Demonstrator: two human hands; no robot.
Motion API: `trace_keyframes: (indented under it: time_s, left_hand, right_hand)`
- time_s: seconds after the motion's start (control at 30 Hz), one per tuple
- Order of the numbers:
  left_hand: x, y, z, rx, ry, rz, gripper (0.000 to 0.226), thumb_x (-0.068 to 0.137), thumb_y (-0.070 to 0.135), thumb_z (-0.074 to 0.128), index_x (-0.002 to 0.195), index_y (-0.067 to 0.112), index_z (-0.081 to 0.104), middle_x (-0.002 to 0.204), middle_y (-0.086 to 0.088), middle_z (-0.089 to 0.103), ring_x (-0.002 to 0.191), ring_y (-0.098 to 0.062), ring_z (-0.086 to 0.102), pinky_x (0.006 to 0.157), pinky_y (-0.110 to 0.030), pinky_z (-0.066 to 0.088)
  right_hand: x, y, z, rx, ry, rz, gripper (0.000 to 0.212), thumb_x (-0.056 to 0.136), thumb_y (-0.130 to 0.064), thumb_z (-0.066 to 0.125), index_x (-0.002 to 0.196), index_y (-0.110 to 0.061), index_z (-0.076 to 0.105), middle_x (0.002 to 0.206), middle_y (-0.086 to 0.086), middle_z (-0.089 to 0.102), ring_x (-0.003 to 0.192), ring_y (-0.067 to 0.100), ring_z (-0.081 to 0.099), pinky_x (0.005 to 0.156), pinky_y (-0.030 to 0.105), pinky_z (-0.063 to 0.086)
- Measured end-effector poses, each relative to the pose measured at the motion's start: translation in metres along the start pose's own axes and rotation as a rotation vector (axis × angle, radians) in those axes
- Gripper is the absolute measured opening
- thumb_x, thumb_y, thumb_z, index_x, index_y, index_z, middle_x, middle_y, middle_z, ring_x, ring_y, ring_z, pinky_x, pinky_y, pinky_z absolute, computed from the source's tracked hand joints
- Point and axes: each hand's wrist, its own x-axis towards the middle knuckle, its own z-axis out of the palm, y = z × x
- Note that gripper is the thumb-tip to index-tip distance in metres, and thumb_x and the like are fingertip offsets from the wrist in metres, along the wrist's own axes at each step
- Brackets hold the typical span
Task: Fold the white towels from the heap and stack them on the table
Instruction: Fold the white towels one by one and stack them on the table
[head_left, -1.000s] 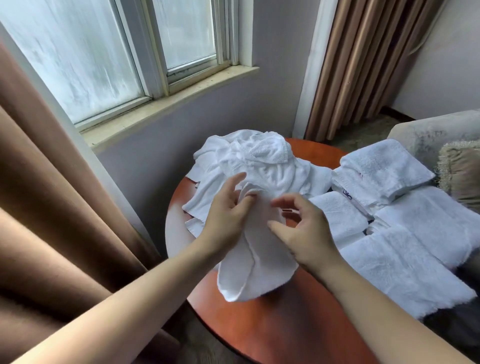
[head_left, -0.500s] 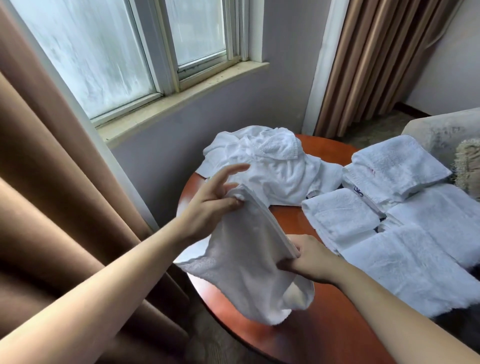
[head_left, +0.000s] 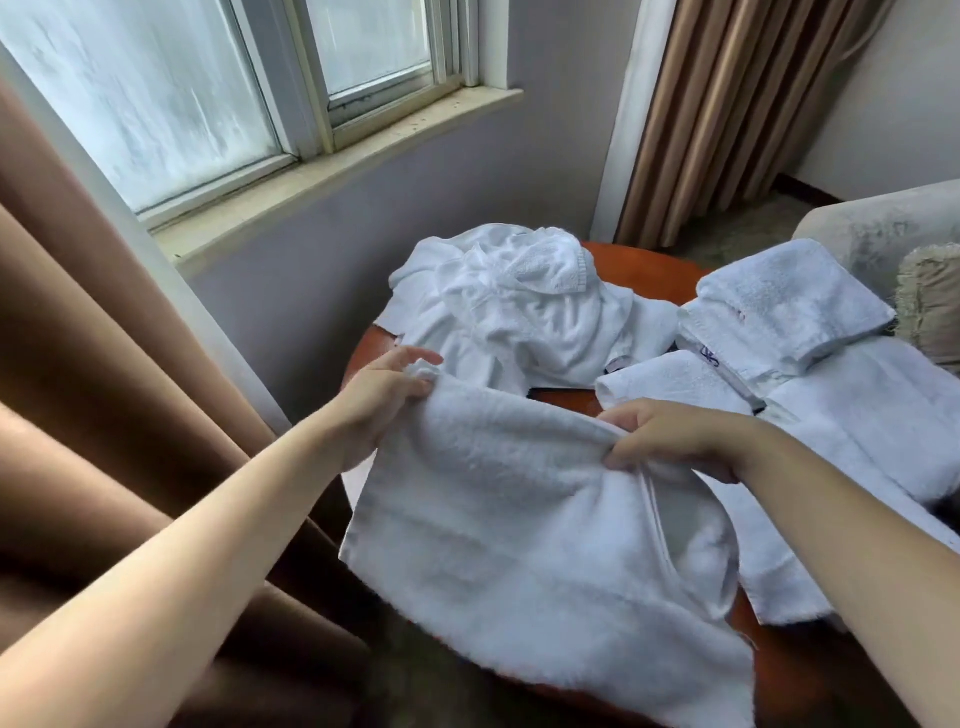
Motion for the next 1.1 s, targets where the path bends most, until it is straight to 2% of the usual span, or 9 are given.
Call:
trace_keyframes:
  time_s: [0.1,0.27,0.4,0.57,0.67,0.77,0.9,1.0,1.1]
  left_hand:
    - [0.034,-0.045,0.004,0.239,0.119,-0.031,0.022,0.092,0.007,0.054,0.097,0.027,0.062,0.124,-0.013,0.055,0.101,-0.026,0.057,0.087,-0.033,0.047]
    - [0.058,-0.129,-0.002,0.783,0.221,-0.116,0.044,0.095,0.02,0.052,0.138,0.018,0.043,0.134,-0.012,0.052,0.121,-0.032,0.05,0.099,-0.04,0.042]
    - [0.037,-0.152,0.014,1.092,0.297,0.171,0.054,0.083,0.0,0.056,0.135,0.012,0.049,0.141,-0.011,0.045,0.129,-0.032,0.042,0.101,-0.045,0.037]
    - [0.006,-0.176,0.062,1.025,0.02,0.57,0.032,0.078,0.017,0.05,0.106,0.014,0.065,0.111,-0.003,0.065,0.105,-0.024,0.058,0.088,-0.035,0.042]
    - [-0.002,-0.19,0.078,1.085,-0.131,0.545,0.046,0.084,0.034,0.041,0.12,0.015,0.062,0.125,-0.001,0.062,0.121,-0.023,0.053,0.099,-0.043,0.042]
    - [-0.003,-0.198,0.08,1.275,-0.239,0.404,0.068,0.087,0.046,0.012,0.144,0.023,0.041,0.154,0.004,0.033,0.145,-0.021,0.025,0.116,-0.052,0.01]
    - [-0.002,-0.203,0.076,1.342,-0.231,0.344,0.076,0.082,0.046,-0.004,0.152,0.031,0.024,0.161,0.011,0.011,0.149,-0.014,0.004,0.115,-0.043,-0.014]
    - [-0.001,-0.205,0.077,1.321,-0.215,0.362,0.067,0.088,0.043,0.011,0.147,0.025,0.038,0.158,0.004,0.027,0.147,-0.021,0.02,0.114,-0.046,-0.006]
    - [0.001,-0.207,0.077,1.349,-0.207,0.359,0.059,0.089,0.04,0.026,0.141,0.021,0.048,0.152,0.0,0.04,0.142,-0.024,0.034,0.114,-0.051,0.007]
  right_hand:
    - [0.035,0.038,0.016,-0.389,0.31,0.062,0.009,0.084,-0.019,0.06,0.081,-0.027,0.063,0.083,-0.008,0.063,0.082,0.014,0.06,0.073,0.027,0.049]
    - [0.068,0.125,0.062,-0.455,0.598,0.175,0.019,0.092,-0.021,0.052,0.111,-0.02,0.058,0.11,-0.002,0.059,0.097,0.02,0.056,0.08,0.032,0.045]
    - [0.063,0.139,0.073,-0.496,0.886,-0.238,0.016,0.084,-0.013,0.058,0.097,-0.01,0.067,0.1,0.003,0.062,0.09,0.026,0.061,0.072,0.033,0.048]
    - [0.045,0.129,0.073,-0.811,0.455,-0.581,0.029,0.071,-0.03,0.05,0.085,-0.017,0.072,0.084,-0.007,0.067,0.079,0.018,0.064,0.069,0.035,0.052]
    - [0.039,0.134,0.069,-0.888,0.297,-0.39,0.051,0.071,-0.055,0.052,0.105,-0.023,0.07,0.116,-0.011,0.065,0.113,0.014,0.06,0.098,0.036,0.043]
    - [0.041,0.146,0.06,-0.997,0.134,-0.211,0.038,0.085,-0.043,0.054,0.115,-0.024,0.063,0.148,-0.012,0.038,0.143,0.011,0.026,0.116,0.038,0.016]
    - [0.042,0.158,0.037,-0.538,0.349,-0.12,0.025,0.091,-0.012,0.052,0.107,-0.015,0.072,0.142,-0.008,0.049,0.133,0.016,0.043,0.107,0.025,0.031]
    - [0.045,0.158,0.021,-0.403,0.64,0.176,0.033,0.094,-0.012,0.044,0.118,-0.018,0.066,0.13,0.007,0.06,0.118,0.03,0.053,0.098,0.036,0.043]
    - [0.053,0.153,0.021,-0.352,0.643,0.325,0.036,0.096,-0.012,0.038,0.123,-0.02,0.061,0.127,0.013,0.06,0.115,0.035,0.052,0.095,0.038,0.042]
